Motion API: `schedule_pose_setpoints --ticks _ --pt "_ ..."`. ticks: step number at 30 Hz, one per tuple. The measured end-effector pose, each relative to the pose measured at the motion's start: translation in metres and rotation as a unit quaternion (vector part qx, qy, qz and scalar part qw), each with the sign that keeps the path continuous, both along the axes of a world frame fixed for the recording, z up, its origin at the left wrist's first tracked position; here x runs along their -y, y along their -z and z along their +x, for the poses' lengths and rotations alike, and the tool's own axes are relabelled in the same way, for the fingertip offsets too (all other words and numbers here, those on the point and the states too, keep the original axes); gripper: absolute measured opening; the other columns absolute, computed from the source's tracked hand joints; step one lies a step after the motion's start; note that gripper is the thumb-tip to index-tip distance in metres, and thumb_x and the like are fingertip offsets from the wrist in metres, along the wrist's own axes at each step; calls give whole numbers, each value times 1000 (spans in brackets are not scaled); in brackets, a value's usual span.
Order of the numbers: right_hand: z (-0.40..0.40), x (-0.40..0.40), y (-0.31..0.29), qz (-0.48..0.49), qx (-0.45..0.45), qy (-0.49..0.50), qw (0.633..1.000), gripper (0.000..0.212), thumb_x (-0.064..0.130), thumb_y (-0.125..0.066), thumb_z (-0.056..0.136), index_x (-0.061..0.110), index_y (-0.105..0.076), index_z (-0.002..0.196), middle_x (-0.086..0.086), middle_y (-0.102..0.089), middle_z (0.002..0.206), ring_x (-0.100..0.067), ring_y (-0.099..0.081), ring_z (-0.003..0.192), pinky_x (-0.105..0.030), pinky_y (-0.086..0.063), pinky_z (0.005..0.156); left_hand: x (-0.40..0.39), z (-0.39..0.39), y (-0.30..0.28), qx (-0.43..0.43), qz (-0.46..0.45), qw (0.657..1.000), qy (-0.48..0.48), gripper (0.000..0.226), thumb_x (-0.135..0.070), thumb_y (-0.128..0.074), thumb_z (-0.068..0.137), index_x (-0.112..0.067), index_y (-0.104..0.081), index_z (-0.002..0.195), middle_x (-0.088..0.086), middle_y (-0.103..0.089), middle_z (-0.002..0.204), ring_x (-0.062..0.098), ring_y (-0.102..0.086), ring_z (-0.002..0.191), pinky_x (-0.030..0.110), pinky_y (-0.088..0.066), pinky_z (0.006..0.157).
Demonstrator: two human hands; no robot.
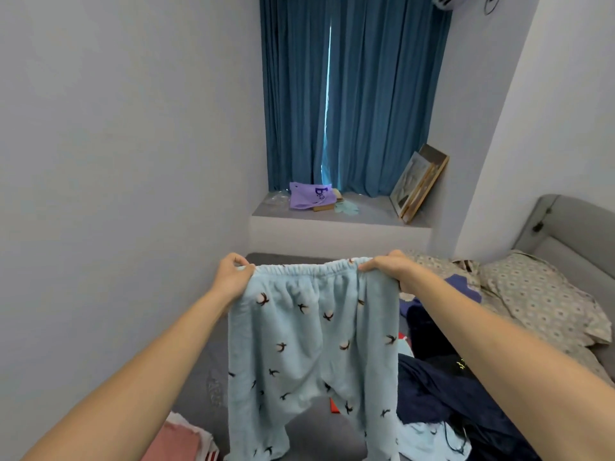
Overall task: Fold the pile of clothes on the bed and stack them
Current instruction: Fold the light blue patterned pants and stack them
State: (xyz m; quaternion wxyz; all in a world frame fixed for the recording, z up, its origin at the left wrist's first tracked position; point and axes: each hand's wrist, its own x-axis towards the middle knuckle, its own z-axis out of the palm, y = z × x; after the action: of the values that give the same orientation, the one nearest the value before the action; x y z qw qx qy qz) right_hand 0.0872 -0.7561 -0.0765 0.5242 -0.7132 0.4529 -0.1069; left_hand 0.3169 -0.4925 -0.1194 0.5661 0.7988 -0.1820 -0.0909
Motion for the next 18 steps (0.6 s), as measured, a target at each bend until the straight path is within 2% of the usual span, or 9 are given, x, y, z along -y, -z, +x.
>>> schedule_pose_setpoints --ticks 2,4,6,8,11,13,15,18 --pt "5 -6 5 0 4 2 1000 68 26 -92 73 -6 -56 121 -24 -72 110 -39 -74 93 -52 -63 83 4 -3 5 2 -2 1000 -11 12 -13 -71 94 -15 -60 90 0 -62 90 23 -59 90 32 -46 76" --pt "10 -12 8 3 13 5 1000 62 24 -89 76 -4 -56 121 -23 -72 107 -36 -74 88 -43 -63 71 7 -6 9 -6 -10 1000 -23 11 -13 -72 93 -14 -61 91 -4 -59 85 21 -58 87 27 -44 66" --pt "13 -18 12 4 10 7 1000 53 23 -85 78 -1 -59 116 -20 -73 101 -31 -72 79 -33 -57 58 9 -11 12 -16 -23 999 -33 13 -12 -74 92 -15 -61 90 -5 -58 83 20 -56 84 21 -41 61" --pt "16 -25 17 10 9 6 1000 40 22 -82 79 2 -61 107 -16 -72 96 -30 -70 74 -31 -55 58 10 -16 14 -18 -36 999 -37 18 -11 -77 89 -17 -59 86 -5 -58 84 20 -56 83 21 -42 61" --pt "26 -42 22 40 29 1 999 25 15 -78 81 4 -61 97 -15 -65 85 -30 -66 65 -34 -57 56 10 -27 18 -21 -46 999 -20 25 -12 -83 82 -21 -60 85 -3 -62 91 20 -60 86 32 -53 75" --pt "33 -56 25 63 36 -19 997 23 10 -76 82 2 -62 99 -17 -65 83 -32 -69 59 -38 -59 55 12 -41 20 -22 -53 998 2 29 -11 -87 77 -22 -63 90 -1 -65 96 20 -62 88 39 -56 83" --pt "40 -72 29 79 45 -40 995 23 8 -75 83 2 -60 99 -18 -66 79 -34 -71 56 -42 -62 57 14 -58 23 -6 -70 997 33 33 -7 -87 74 -23 -65 94 0 -68 100 18 -63 90 40 -57 86" --pt "50 -97 33 89 71 -39 993 15 1 -71 85 7 -58 88 -16 -65 70 -31 -72 54 -43 -62 56 16 -84 29 43 -93 989 107 35 0 -81 77 -26 -65 93 -4 -71 101 19 -69 97 42 -59 87"
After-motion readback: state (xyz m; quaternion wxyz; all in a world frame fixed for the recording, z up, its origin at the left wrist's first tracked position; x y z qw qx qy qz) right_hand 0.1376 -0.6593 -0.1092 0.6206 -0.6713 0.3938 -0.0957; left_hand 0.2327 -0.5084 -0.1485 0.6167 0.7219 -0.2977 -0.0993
